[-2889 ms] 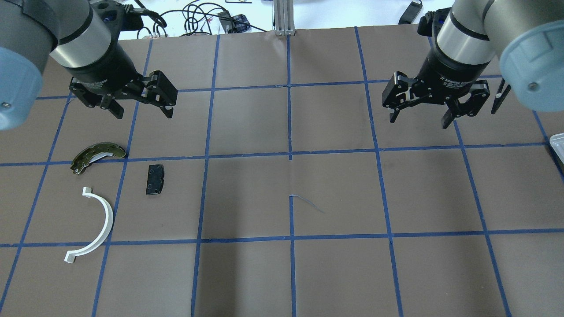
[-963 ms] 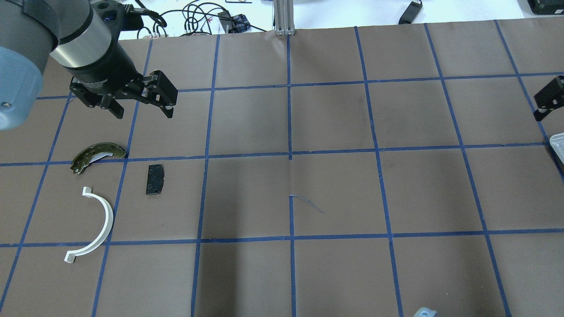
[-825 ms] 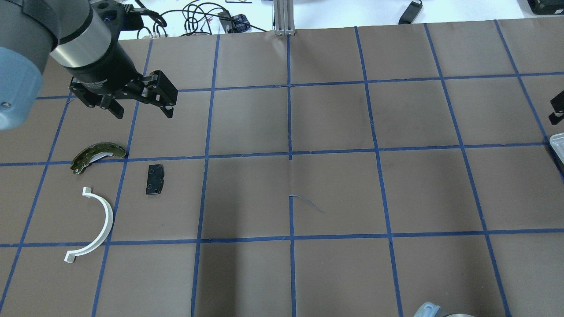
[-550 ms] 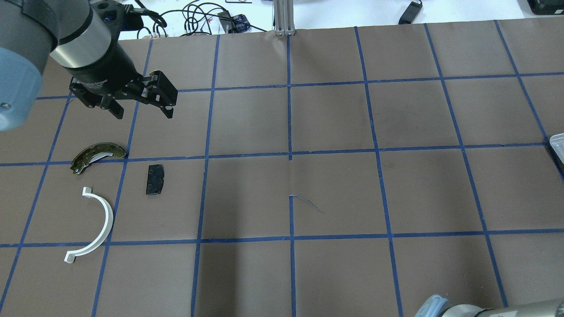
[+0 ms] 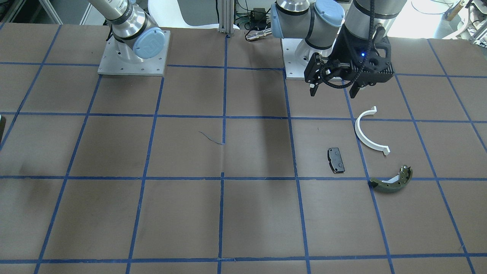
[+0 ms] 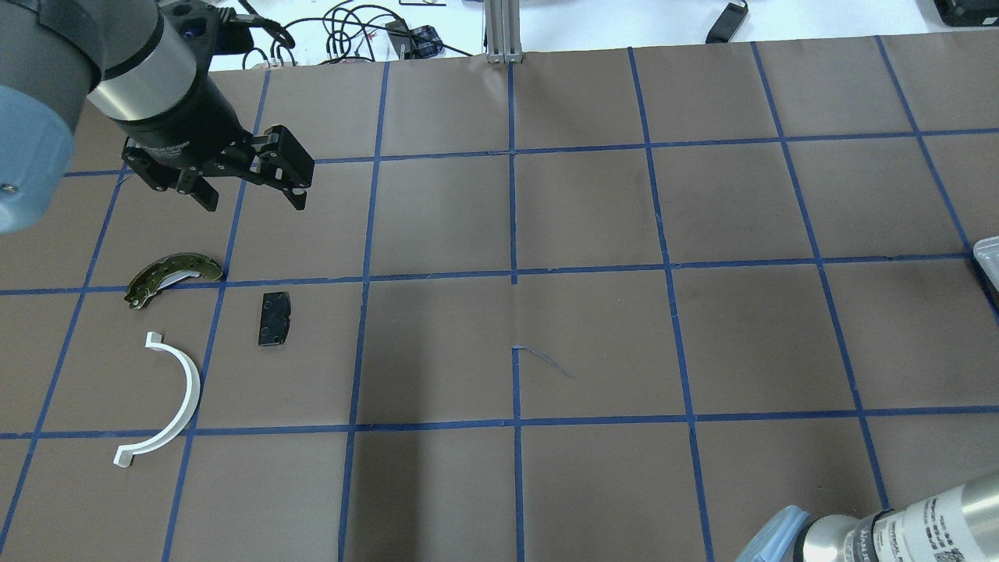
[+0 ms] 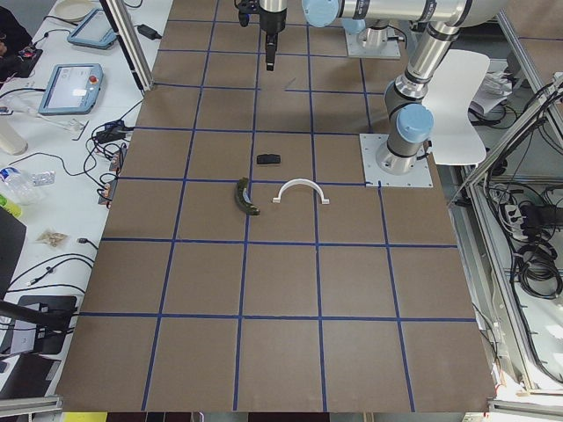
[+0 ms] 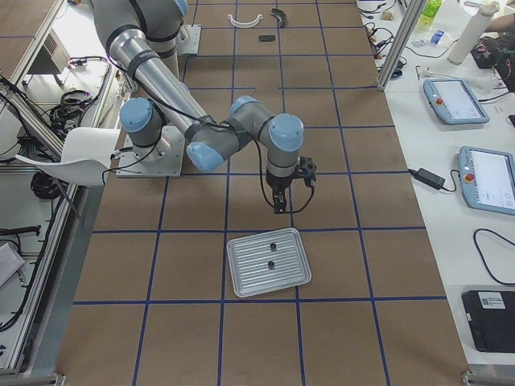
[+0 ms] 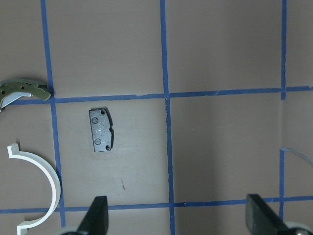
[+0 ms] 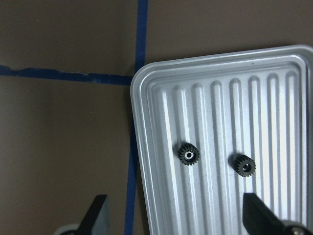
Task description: Place bearing gear from tray to pile
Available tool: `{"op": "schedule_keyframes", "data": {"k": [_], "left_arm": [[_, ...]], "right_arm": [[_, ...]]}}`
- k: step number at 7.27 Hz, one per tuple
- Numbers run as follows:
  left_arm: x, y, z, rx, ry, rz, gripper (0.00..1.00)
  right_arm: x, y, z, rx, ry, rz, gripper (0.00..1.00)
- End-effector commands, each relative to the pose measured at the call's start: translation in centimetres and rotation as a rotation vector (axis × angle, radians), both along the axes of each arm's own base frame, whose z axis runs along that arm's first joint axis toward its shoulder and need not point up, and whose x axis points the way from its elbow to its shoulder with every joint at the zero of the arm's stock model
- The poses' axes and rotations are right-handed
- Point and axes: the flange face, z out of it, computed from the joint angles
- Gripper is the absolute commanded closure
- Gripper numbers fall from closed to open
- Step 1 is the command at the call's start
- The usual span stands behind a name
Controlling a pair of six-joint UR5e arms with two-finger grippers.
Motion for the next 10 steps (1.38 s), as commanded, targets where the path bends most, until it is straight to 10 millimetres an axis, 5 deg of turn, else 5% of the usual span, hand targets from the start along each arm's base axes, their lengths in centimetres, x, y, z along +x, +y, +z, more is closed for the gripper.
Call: {"op": "schedule_keyframes", "data": {"k": [1,6,10], "left_arm": [[0.0,0.0,0.0,0.000,0.000,0.001,0.00],[0.0,0.0,0.0,0.000,0.000,-0.001,0.00],[0.0,0.0,-0.1,0.002,0.000,-0.001,0.00]], "right_arm": [[-1.3,-0.2,-5.0,0.038,-0.030,-0.001,0.11],[-2.8,-0.1,-7.0,0.020,-0.013,-0.021,0.15],[-2.8,-0.2,-8.0,0.027,-0.024,-0.030,0.35]]}}
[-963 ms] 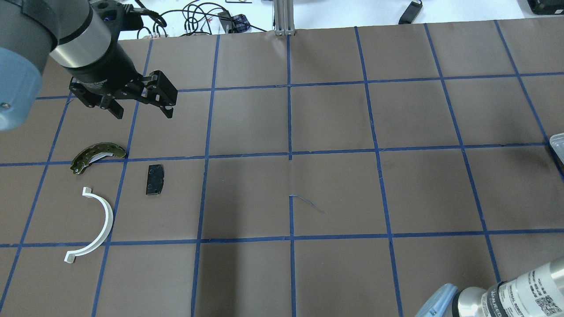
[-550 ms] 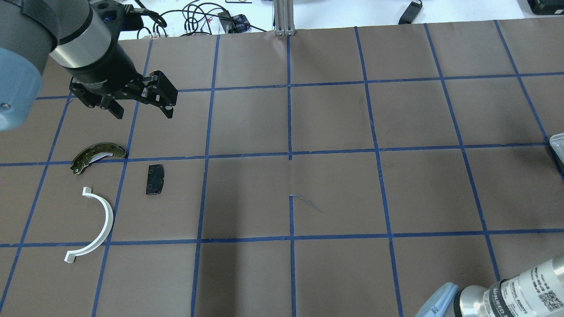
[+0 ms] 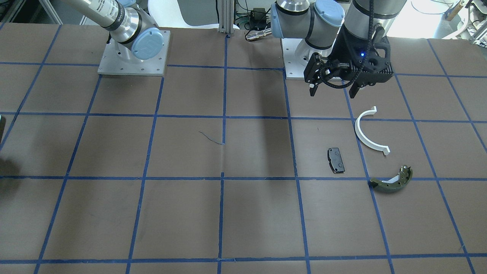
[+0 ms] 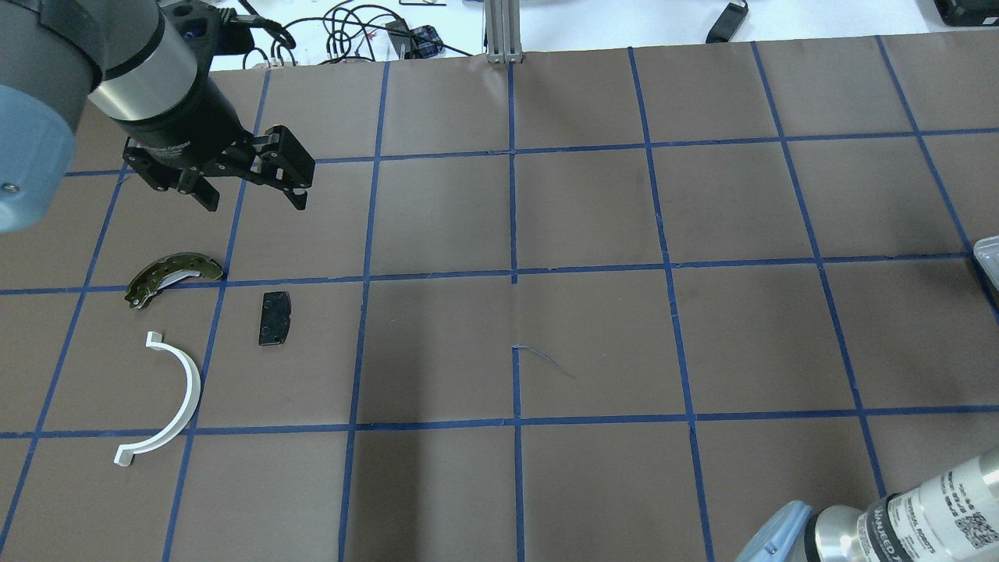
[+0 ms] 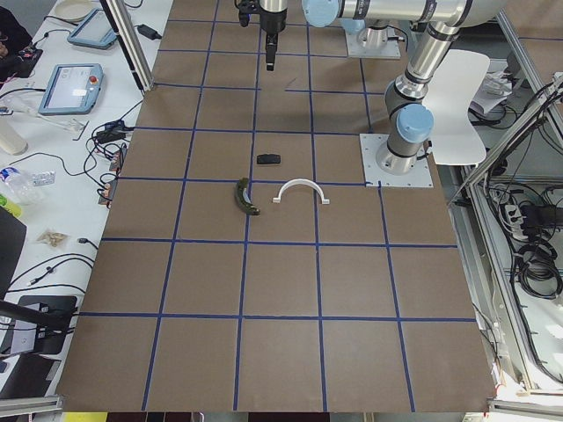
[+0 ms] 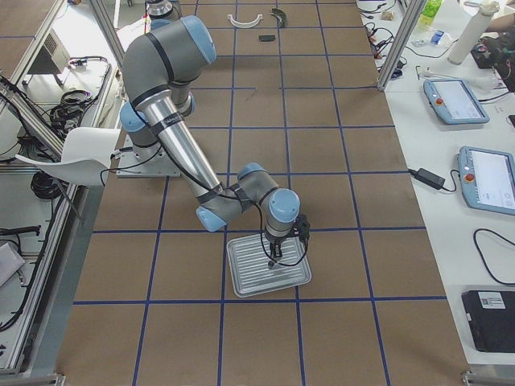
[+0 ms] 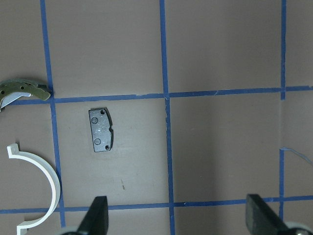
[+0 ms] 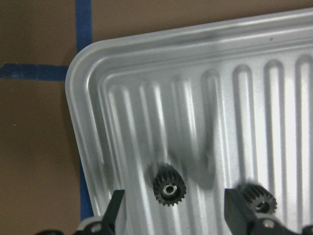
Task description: Place bearing gear from tray to pile
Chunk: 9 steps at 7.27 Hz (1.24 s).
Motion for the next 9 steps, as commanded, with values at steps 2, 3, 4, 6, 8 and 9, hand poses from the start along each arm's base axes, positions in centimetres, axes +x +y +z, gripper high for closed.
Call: {"op": "schedule_keyframes", "data": {"k": [2,3,4,6,8,9], "left_arm": [[0.0,0.0,0.0,0.002,0.000,0.000,0.00],[0.0,0.0,0.0,0.000,0.000,0.000,0.00],[0.0,0.0,-0.1,0.004,0.000,0.000,0.00],[0.0,0.0,-0.1,0.002,0.000,0.000,0.00],[0.0,0.0,0.0,0.000,0.000,0.000,0.00],[0.0,0.0,0.0,0.000,0.000,0.000,0.00]], "right_arm": [[0.0,0.0,-0.8,0.007,-0.011,-0.003,0.38],[-0.1,-0.1,-0.6,0.004,-0.009,-0.005,0.53],[-0.1,-0.1,-0.6,0.001,-0.011,-0.005,0.66],[0.0,-0.2,-0.6,-0.005,-0.016,-0.005,0.97],[0.0,-0.1,0.6,-0.007,-0.008,-0.005,1.00],[0.5,-0.1,2.7,-0.019,0.015,0.000,1.00]]}}
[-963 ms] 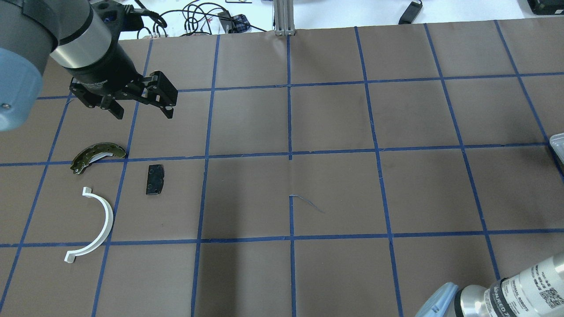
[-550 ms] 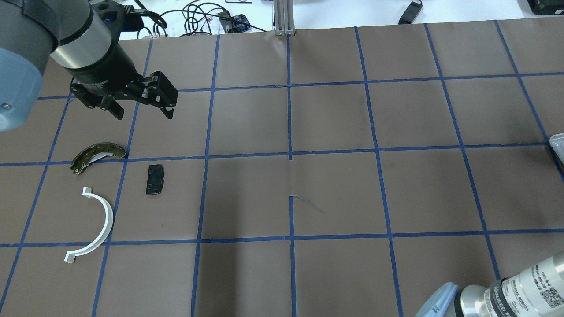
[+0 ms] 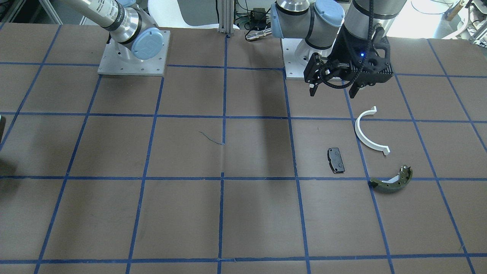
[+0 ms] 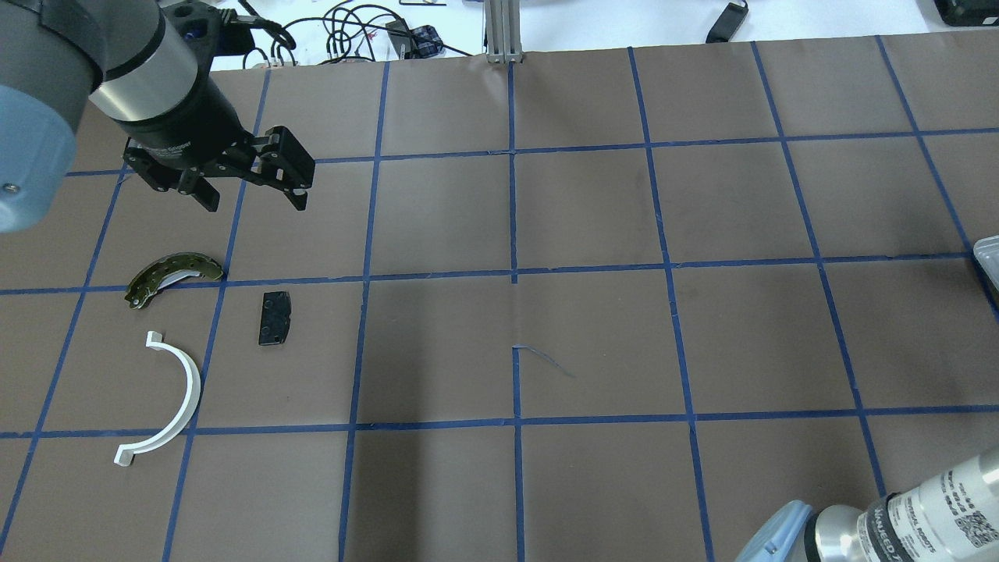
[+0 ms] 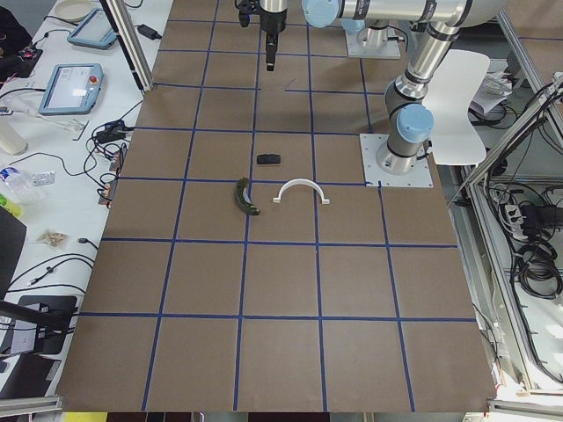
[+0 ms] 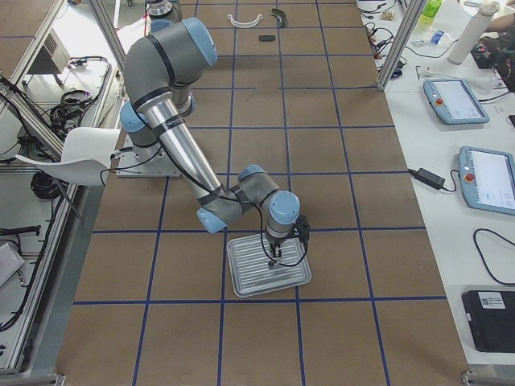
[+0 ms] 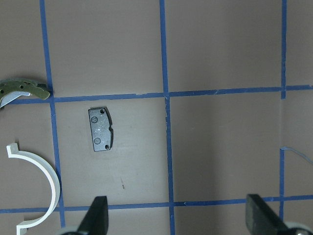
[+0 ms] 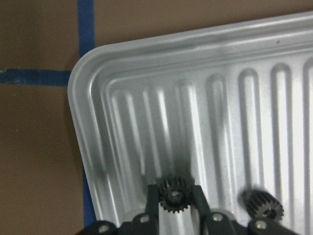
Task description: Place bearing gear from tray to pile
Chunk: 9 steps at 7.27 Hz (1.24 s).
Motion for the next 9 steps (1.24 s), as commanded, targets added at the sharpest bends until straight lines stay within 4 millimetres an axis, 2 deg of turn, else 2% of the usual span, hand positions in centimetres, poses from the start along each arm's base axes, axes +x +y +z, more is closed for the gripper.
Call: {"op": "schedule_keyframes", "data": {"k": [1,2,4,5,6,7,8,9], "left_arm": [[0.0,0.0,0.0,0.000,0.000,0.000,0.00],[0.0,0.0,0.0,0.000,0.000,0.000,0.00],[0.0,0.0,0.1,-0.002,0.000,0.000,0.00],[0.0,0.0,0.1,-0.002,0.000,0.000,0.00],[0.0,0.0,0.1,-0.002,0.000,0.000,0.00],[0.0,0.0,0.1,-0.002,0.000,0.000,0.00],[0.0,0.0,0.1,-0.002,0.000,0.000,0.00],[0.0,0.0,0.1,-0.002,0.000,0.000,0.00]], "right_arm": [[1.4,0.0,4.0,-0.017,0.020,0.013,1.00],[3.8,-1.2,5.9,-0.023,0.022,0.032,1.00],[13.5,-6.6,7.3,-0.039,0.035,0.095,1.00],[19.2,-9.0,7.4,-0.045,0.034,0.052,1.00],[25.9,-11.1,8.3,-0.063,0.042,0.053,1.00],[32.2,-12.2,8.7,-0.062,0.036,0.042,1.00],[38.3,-12.6,8.4,-0.054,0.003,0.063,1.00],[44.0,-12.7,8.7,-0.064,-0.029,0.011,1.00]]}}
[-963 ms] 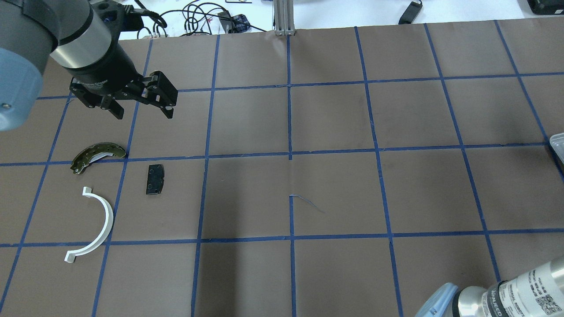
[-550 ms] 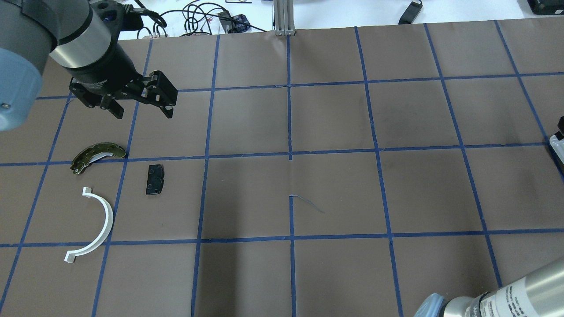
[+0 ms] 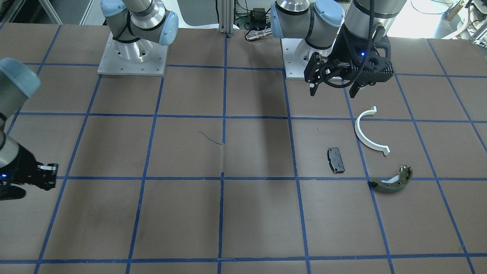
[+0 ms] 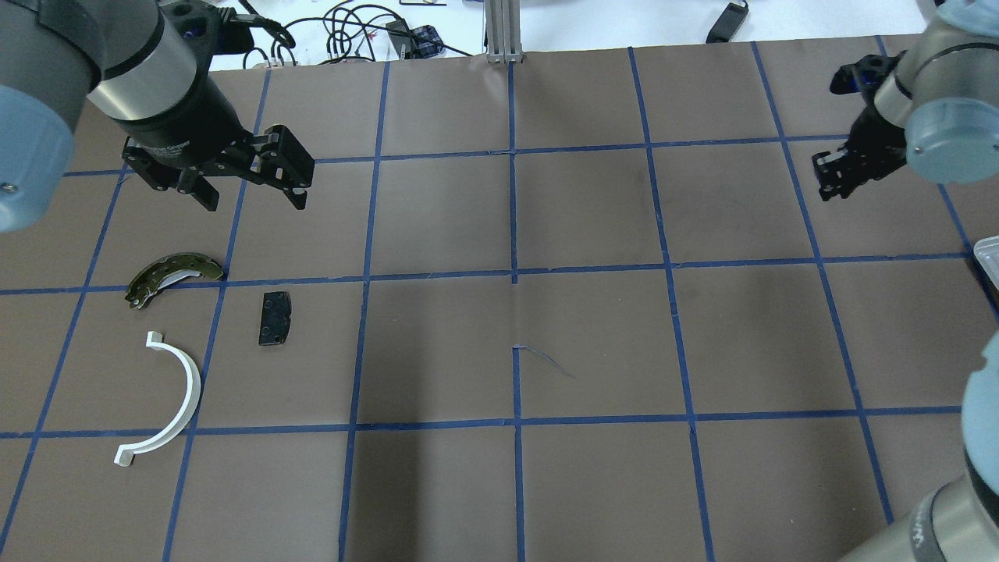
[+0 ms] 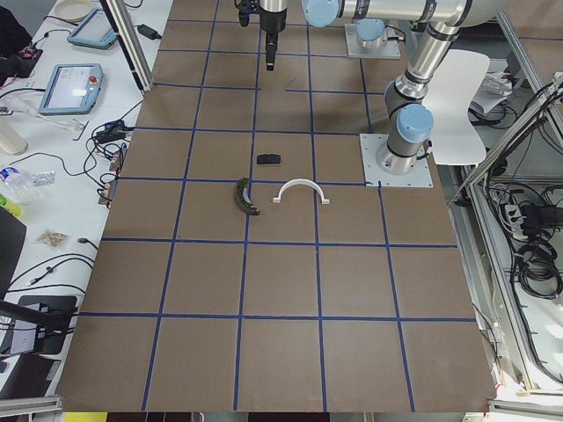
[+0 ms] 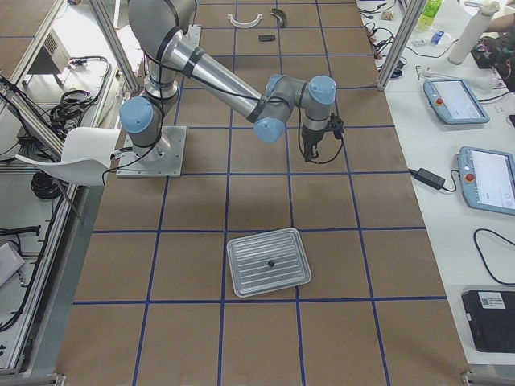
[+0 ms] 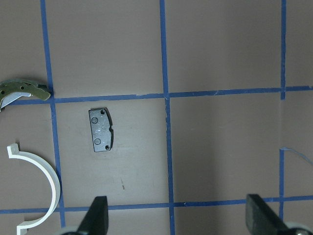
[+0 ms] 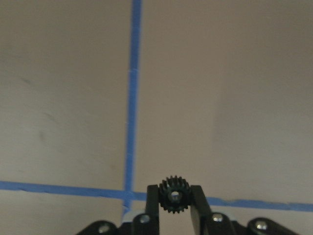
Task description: Place bearing gear from tray to pile
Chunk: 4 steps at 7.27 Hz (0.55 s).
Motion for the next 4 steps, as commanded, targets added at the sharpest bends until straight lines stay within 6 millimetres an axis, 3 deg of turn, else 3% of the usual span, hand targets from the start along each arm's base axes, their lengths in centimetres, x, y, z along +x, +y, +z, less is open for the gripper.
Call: {"op": "schedule_keyframes", "data": {"k": [1,4], "left_arm": [[0.1,0.0,0.0,0.000,0.000,0.002,0.00],[0.1,0.0,0.0,0.000,0.000,0.002,0.00]], "right_arm": [[14.0,0.0,0.1,-0.009,-0.044,-0.031,1.00],[28.5,3.4,-0.2,0.010,-0.156,0.004,1.00]]}}
